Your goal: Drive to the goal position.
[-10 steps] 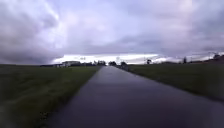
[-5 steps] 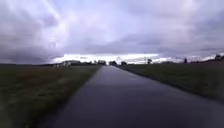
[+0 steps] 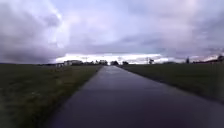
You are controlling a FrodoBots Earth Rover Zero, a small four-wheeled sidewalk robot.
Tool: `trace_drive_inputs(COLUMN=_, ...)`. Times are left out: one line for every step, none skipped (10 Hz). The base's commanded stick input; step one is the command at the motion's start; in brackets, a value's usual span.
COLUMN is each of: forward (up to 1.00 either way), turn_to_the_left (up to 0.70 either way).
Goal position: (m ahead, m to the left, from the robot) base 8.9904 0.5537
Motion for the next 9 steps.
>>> trace_drive_inputs(forward=0.70, turn_to_the_left=0.00)
trace_drive_inputs(forward=0.70, turn_to_the_left=0.00)
trace_drive_inputs(forward=0.70, turn_to_the_left=0.00)
trace_drive_inputs(forward=0.70, turn_to_the_left=0.00)
trace_drive_inputs(forward=0.70, turn_to_the_left=0.00)
trace_drive_inputs(forward=0.70, turn_to_the_left=0.00)
trace_drive_inputs(forward=0.70, turn_to_the_left=0.00)
trace_drive_inputs(forward=0.70, turn_to_the_left=0.00)
trace_drive_inputs(forward=0.70, turn_to_the_left=0.00)
